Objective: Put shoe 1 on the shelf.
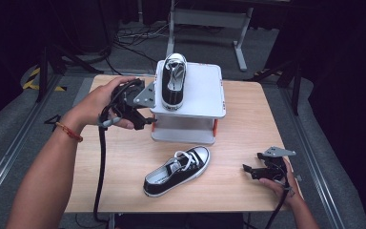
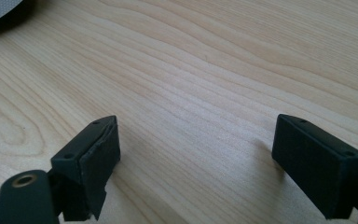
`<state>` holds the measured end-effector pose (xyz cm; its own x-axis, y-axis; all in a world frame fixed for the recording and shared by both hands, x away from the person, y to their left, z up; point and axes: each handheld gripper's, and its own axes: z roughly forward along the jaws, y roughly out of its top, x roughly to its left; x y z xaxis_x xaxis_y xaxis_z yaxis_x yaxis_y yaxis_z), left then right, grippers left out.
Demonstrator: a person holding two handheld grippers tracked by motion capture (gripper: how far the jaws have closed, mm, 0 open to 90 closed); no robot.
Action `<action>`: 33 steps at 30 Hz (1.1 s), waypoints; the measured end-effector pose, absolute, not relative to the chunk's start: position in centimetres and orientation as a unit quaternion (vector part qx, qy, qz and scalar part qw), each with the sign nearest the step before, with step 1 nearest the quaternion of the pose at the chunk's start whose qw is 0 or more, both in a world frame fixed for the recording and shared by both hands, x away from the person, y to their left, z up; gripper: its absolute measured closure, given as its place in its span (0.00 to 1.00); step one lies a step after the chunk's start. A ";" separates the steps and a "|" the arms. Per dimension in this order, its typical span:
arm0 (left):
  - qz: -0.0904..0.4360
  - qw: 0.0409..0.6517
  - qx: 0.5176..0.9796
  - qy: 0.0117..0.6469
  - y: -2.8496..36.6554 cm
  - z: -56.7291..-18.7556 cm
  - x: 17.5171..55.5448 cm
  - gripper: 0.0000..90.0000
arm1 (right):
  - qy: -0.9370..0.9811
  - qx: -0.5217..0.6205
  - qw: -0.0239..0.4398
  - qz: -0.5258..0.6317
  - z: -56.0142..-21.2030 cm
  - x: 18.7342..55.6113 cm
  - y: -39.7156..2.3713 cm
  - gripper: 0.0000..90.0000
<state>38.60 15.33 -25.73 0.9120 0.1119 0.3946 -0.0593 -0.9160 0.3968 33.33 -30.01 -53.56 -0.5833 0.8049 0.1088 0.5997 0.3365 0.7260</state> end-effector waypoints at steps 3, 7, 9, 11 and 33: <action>0.211 0.204 0.956 0.018 16.1 -26.6 38.1 0.27 | 0.806 0.436 0.136 0.377 -53.6 33.3 -30.0 0.17; 0.212 0.208 0.955 0.025 17.1 -27.8 37.4 0.27 | 0.806 0.436 0.136 0.377 -53.6 33.3 -30.0 0.17; 0.213 0.207 0.954 0.034 17.8 -28.7 37.0 0.27 | 0.806 0.436 0.136 0.377 -53.6 33.3 -30.0 0.17; 0.212 0.206 0.955 0.039 18.3 -29.4 36.8 0.27 | 0.806 0.436 0.136 0.377 -53.6 33.3 -30.0 0.17; 0.166 0.228 0.950 0.137 24.5 -38.4 34.2 0.26 | 0.805 0.437 0.136 0.377 -53.6 33.3 -30.0 0.17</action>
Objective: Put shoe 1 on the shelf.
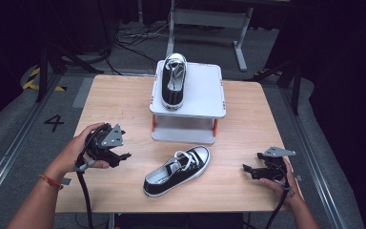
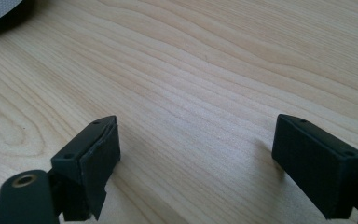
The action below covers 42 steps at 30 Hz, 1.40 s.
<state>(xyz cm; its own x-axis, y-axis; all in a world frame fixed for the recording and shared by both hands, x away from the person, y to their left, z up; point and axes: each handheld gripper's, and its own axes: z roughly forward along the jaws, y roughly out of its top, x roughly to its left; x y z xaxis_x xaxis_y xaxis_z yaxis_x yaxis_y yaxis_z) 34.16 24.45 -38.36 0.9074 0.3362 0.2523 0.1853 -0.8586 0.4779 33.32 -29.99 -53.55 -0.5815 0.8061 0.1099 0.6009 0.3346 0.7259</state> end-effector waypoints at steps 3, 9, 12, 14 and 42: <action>0.154 0.234 0.948 0.151 24.9 -39.8 34.0 0.26 | 0.805 0.437 0.136 0.377 -53.6 33.3 -30.0 0.17; 0.137 0.243 0.943 0.179 25.7 -42.2 33.6 0.27 | 0.805 0.437 0.137 0.376 -53.5 33.3 -30.0 0.17; 0.123 0.261 0.937 0.195 26.3 -43.3 33.3 0.28 | 0.805 0.437 0.137 0.376 -53.5 33.3 -30.0 0.17; 0.108 0.263 0.937 0.202 26.6 -44.2 32.9 0.28 | 0.805 0.437 0.137 0.376 -53.5 33.3 -30.0 0.17; 0.091 0.311 0.899 0.295 28.7 -48.2 30.4 0.24 | 0.809 0.407 0.118 0.408 -50.9 32.6 -28.3 0.27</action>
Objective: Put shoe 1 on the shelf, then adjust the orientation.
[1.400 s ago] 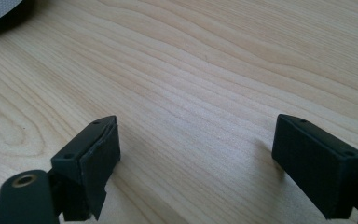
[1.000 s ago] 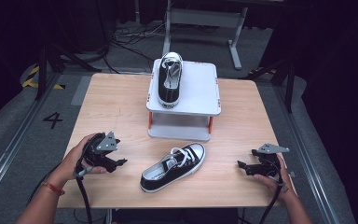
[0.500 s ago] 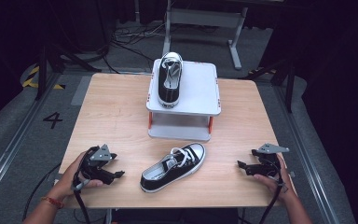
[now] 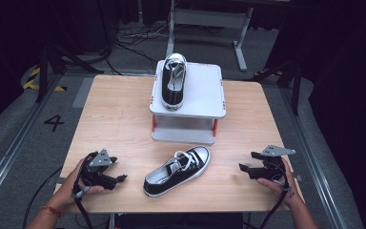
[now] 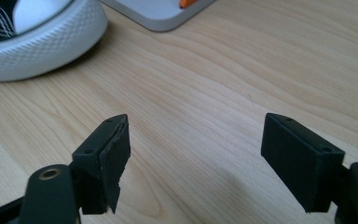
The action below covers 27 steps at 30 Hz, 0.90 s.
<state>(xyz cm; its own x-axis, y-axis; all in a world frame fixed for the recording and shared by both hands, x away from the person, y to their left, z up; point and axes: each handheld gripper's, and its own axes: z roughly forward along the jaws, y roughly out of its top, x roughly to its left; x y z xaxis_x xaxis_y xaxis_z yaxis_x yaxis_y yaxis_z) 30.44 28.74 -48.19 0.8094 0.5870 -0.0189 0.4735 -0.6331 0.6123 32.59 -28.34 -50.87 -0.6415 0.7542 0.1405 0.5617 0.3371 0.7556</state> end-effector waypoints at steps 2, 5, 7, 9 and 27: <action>0.090 0.312 0.899 0.293 28.7 -48.2 30.5 0.23 | 0.808 0.403 0.120 0.413 -50.4 32.5 -28.2 0.27; 0.090 0.311 0.900 0.293 28.7 -48.2 30.6 0.23 | 0.808 0.399 0.121 0.416 -50.0 32.5 -27.9 0.28; 0.090 0.311 0.900 0.293 28.7 -48.2 30.6 0.22 | 0.809 0.392 0.120 0.421 -49.6 32.3 -27.7 0.28; 0.089 0.311 0.900 0.294 28.7 -48.2 30.6 0.22 | 0.810 0.389 0.117 0.423 -49.4 32.2 -27.4 0.29; 0.088 0.311 0.900 0.292 28.7 -48.2 30.6 0.22 | 0.848 0.274 0.076 0.447 -44.3 31.5 -18.3 0.37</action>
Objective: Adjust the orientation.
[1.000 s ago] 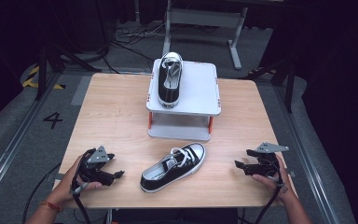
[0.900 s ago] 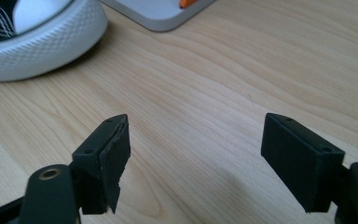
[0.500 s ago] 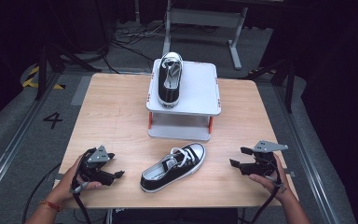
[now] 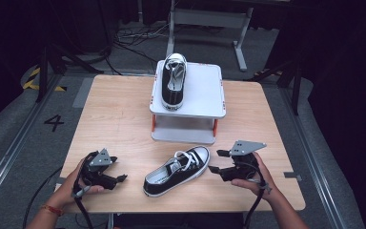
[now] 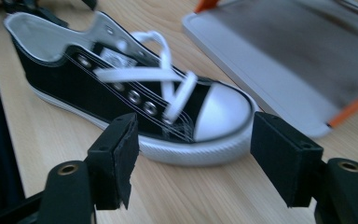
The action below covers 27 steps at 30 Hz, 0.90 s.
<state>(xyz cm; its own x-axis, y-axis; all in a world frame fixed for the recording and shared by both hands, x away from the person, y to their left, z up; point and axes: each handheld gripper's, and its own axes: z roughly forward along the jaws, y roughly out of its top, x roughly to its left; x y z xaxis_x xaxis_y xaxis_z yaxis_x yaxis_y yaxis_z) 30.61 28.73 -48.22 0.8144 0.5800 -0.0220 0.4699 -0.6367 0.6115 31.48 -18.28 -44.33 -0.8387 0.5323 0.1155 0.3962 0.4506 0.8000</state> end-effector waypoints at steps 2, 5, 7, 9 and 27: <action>0.089 0.311 0.900 0.291 28.7 -48.2 30.6 0.22 | 0.854 0.256 0.076 0.446 -43.7 31.2 -16.6 0.36; 0.089 0.311 0.900 0.292 28.7 -48.2 30.6 0.22 | 0.857 0.239 0.069 0.452 -43.1 31.0 -15.2 0.36; 0.089 0.311 0.900 0.293 28.7 -48.2 30.6 0.22 | 0.858 0.228 0.063 0.455 -42.9 30.8 -14.1 0.36; 0.089 0.311 0.900 0.294 28.7 -48.2 30.6 0.22 | 0.861 0.218 0.064 0.456 -42.7 30.6 -13.0 0.36; 0.090 0.310 0.899 0.295 28.7 -48.2 30.5 0.22 | 0.889 0.135 0.002 0.438 -43.7 29.1 -4.0 0.43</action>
<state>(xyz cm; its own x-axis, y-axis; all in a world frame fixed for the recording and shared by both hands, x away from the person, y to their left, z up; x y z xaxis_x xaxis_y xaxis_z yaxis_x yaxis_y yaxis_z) 30.54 28.70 -48.22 0.8098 0.5863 -0.0208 0.4743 -0.6334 0.6115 29.10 -3.97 -43.73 -0.9634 0.2419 0.1157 0.2391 0.5794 0.7792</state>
